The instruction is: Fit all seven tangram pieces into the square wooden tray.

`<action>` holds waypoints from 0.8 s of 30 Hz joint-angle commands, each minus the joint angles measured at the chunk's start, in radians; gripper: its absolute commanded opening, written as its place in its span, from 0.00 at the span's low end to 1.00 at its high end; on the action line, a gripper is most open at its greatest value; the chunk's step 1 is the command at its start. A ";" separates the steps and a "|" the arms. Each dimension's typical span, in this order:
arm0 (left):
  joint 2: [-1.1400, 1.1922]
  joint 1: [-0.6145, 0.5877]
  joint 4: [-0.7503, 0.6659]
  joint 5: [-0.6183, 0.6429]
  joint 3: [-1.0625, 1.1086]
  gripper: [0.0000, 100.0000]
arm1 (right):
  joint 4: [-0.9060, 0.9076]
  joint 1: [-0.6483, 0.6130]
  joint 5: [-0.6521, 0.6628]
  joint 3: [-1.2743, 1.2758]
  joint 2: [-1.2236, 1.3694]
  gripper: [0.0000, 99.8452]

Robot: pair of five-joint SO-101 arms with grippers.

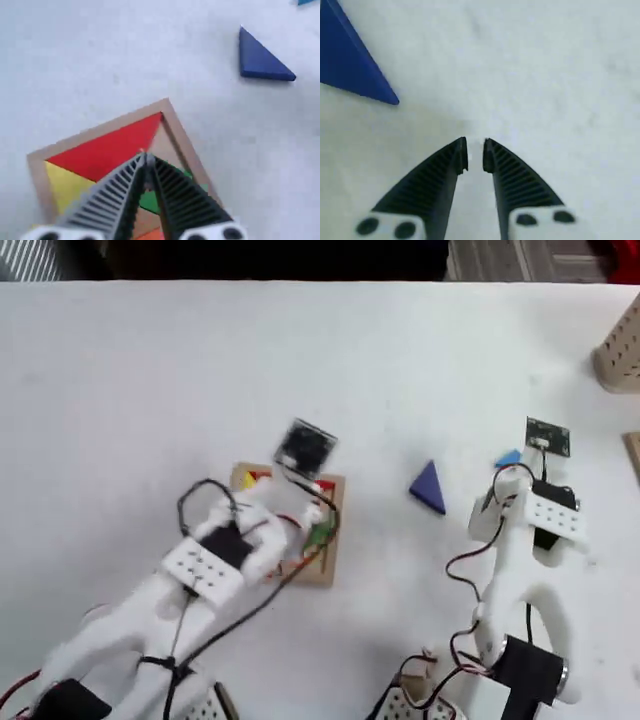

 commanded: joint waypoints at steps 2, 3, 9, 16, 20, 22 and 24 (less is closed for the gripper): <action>-0.033 -0.251 0.000 -0.041 -0.055 0.02 | -0.005 -0.007 -0.058 -0.081 -0.025 0.17; -0.033 -0.295 0.000 -0.041 -0.063 0.02 | -0.005 -0.008 -0.063 -0.094 -0.025 0.17; -0.033 -0.361 0.002 -0.037 -0.061 0.22 | -0.005 -0.071 -0.064 -0.132 -0.025 0.17; -0.031 -0.367 0.000 -0.040 -0.061 0.28 | -0.013 -0.077 -0.163 -0.238 -0.024 0.17; 0.021 -0.409 0.005 -0.040 -0.091 0.24 | -0.013 -0.071 -0.169 -0.328 0.022 0.17; 0.101 -0.420 0.025 -0.040 -0.144 0.24 | -0.013 -0.062 -0.169 -0.384 0.097 0.17; 0.194 -0.430 0.057 -0.040 -0.216 0.24 | -0.013 -0.050 -0.169 -0.457 0.200 0.17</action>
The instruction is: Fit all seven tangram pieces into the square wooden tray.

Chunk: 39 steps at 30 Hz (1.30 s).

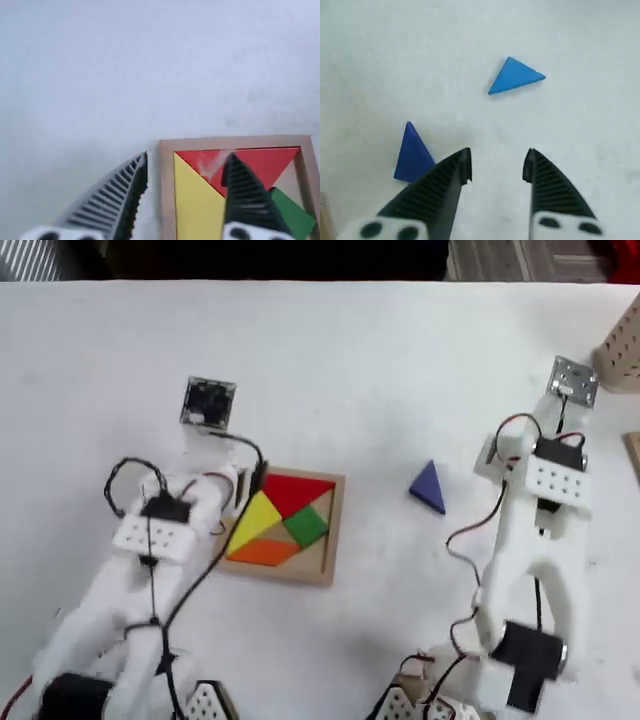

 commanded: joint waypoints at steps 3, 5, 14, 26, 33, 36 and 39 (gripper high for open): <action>0.234 -0.050 0.089 -0.006 -0.238 0.24 | -0.007 0.045 -0.006 -0.255 0.257 0.17; 0.251 -0.062 0.107 -0.006 -0.264 0.24 | -0.007 0.062 -0.008 -0.342 0.354 0.17; 0.251 -0.053 0.107 -0.008 -0.262 0.24 | 0.053 0.088 -0.299 -0.609 0.651 0.17; 0.252 -0.053 0.107 -0.008 -0.262 0.24 | 0.186 0.062 -0.439 -0.956 0.842 0.27; 0.252 -0.053 0.106 -0.008 -0.262 0.24 | 0.205 0.058 -0.439 -1.071 0.961 0.27; 0.252 -0.053 0.106 -0.008 -0.262 0.24 | 0.219 0.056 -0.387 -1.152 1.038 0.27; 0.252 -0.053 0.107 -0.008 -0.262 0.24 | 0.278 0.035 -0.229 -1.257 1.106 0.27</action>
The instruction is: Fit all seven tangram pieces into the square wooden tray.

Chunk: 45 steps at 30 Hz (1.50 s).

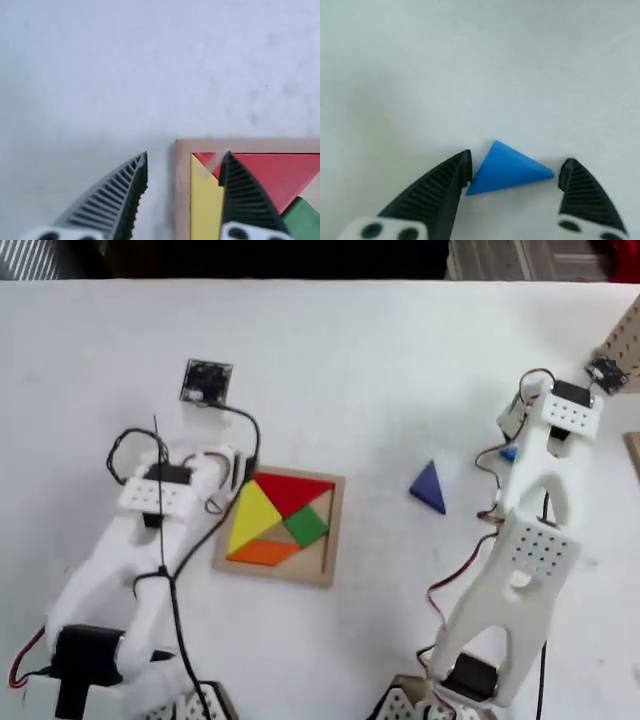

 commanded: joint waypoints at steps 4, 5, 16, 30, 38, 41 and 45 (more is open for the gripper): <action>0.001 -0.004 0.011 -0.006 -0.051 0.24 | 0.154 -0.067 0.278 -0.235 0.101 0.19; 0.001 -0.004 0.011 -0.006 -0.051 0.24 | 0.182 -0.074 0.307 -0.270 0.116 0.15; 0.001 -0.004 0.012 -0.006 -0.051 0.24 | 0.389 -0.096 0.434 -0.488 0.189 0.02; 0.004 -0.004 0.006 -0.006 -0.051 0.24 | 0.470 -0.090 0.516 -0.420 0.117 0.02; 0.005 -0.004 0.006 -0.006 -0.051 0.24 | 0.467 -0.058 0.514 -0.201 -0.099 0.02; 0.005 -0.004 0.006 -0.006 -0.051 0.24 | 0.461 -0.056 0.494 -0.084 -0.182 0.02; 0.004 -0.002 0.006 -0.006 -0.051 0.24 | 0.384 -0.042 0.448 0.091 -0.278 0.02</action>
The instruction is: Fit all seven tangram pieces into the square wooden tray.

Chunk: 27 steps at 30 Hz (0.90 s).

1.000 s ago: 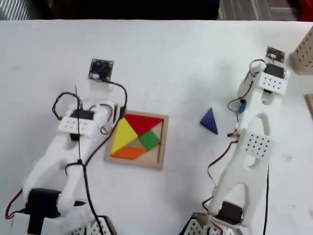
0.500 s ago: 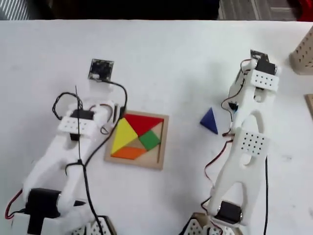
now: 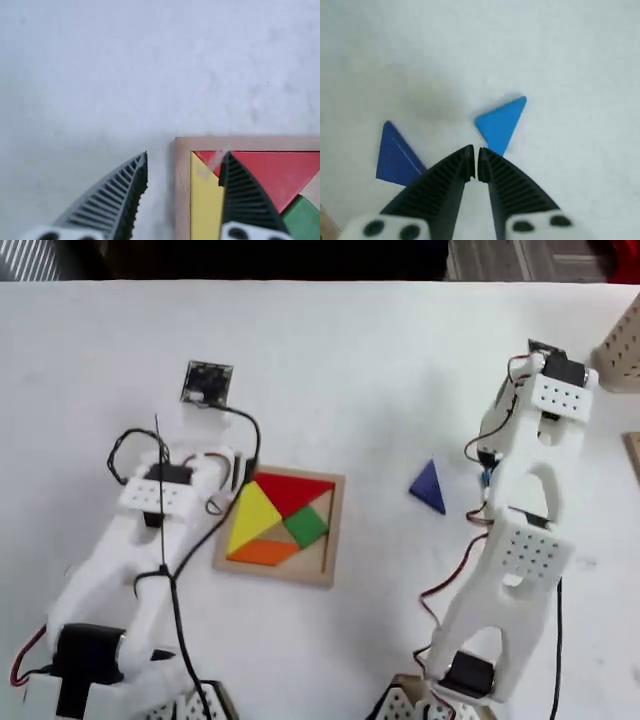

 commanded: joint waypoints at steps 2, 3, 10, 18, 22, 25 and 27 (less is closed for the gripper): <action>-0.005 -0.002 0.003 -0.006 -0.051 0.24 | -0.101 0.025 -0.046 0.184 -0.168 0.02; -0.005 -0.002 0.003 -0.006 -0.051 0.24 | -0.124 0.025 -0.049 0.236 -0.194 0.02; -0.005 -0.002 0.006 -0.006 -0.051 0.24 | -0.404 0.021 -0.135 0.551 -0.332 0.02; -0.005 -0.002 0.006 -0.006 -0.051 0.24 | -0.479 0.021 -0.252 0.614 -0.335 0.22; -0.007 -0.002 0.006 -0.006 -0.051 0.24 | -0.481 0.018 -0.302 0.609 -0.328 0.22; -0.007 -0.002 0.006 -0.006 -0.051 0.24 | -0.513 0.018 -0.361 0.608 -0.325 0.22; -0.007 -0.002 0.006 -0.006 -0.051 0.24 | -0.526 0.013 -0.365 0.608 -0.323 0.22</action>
